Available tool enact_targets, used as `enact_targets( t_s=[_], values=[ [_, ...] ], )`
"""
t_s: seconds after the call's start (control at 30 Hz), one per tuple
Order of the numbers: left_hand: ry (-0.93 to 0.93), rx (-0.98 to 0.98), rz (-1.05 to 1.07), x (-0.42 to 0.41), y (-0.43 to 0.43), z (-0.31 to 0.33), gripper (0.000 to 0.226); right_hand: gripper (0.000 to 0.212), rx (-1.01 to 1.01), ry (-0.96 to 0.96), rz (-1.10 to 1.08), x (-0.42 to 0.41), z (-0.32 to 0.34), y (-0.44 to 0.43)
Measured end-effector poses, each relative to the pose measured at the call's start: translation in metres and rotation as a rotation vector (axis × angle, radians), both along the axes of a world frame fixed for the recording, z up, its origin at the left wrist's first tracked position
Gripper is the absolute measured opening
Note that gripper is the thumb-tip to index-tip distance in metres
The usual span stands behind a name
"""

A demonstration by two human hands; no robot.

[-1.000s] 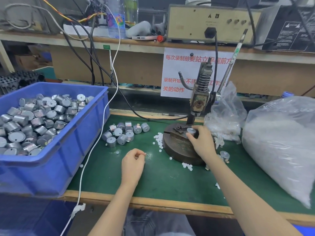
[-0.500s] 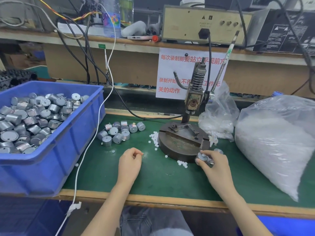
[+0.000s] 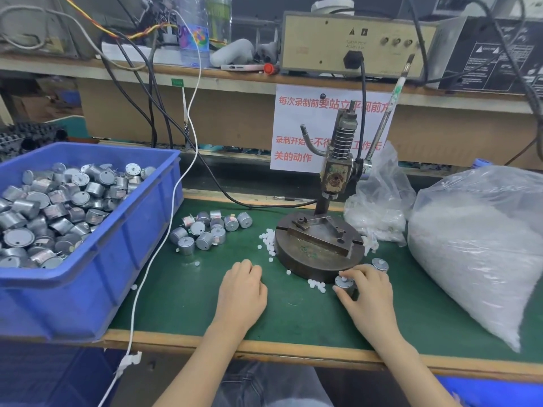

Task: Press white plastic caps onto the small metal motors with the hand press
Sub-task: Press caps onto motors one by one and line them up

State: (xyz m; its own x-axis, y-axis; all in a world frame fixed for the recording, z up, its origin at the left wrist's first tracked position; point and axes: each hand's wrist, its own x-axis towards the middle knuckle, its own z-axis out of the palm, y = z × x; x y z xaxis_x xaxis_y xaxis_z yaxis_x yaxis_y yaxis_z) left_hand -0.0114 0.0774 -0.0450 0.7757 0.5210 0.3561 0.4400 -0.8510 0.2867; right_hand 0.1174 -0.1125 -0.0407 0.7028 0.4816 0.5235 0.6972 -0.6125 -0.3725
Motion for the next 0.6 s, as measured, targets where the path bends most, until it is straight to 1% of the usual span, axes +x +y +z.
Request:
enact_targets(
  t_s=[0.1, 0.27, 0.33, 0.43, 0.6],
  values=[
    [0.016, 0.047, -0.003, 0.0006, -0.0005, -0.0019, 0.024, 0.034, -0.005, 0.001, -0.051, -0.0004, -0.0021, 0.0030],
    [0.022, 0.108, -0.177, 0.0041, -0.0034, -0.0045, 0.037, 0.048, -0.044, -0.083, -0.136, -0.0004, -0.0024, 0.0039],
    [0.016, 0.127, -0.254, 0.0051, -0.0043, -0.0048, 0.043, 0.048, -0.066, -0.100, -0.169, -0.0006, -0.0018, 0.0037],
    [0.028, 0.153, -0.353, 0.0059, -0.0056, -0.0052, 0.046, 0.047, -0.075, -0.094, -0.175, 0.0011, -0.0042, 0.0035],
    [0.081, 0.145, -0.357, 0.0072, -0.0049, -0.0067, 0.047, 0.040, -0.030, -0.039, -0.131, 0.0027, -0.0076, 0.0048]
  ],
)
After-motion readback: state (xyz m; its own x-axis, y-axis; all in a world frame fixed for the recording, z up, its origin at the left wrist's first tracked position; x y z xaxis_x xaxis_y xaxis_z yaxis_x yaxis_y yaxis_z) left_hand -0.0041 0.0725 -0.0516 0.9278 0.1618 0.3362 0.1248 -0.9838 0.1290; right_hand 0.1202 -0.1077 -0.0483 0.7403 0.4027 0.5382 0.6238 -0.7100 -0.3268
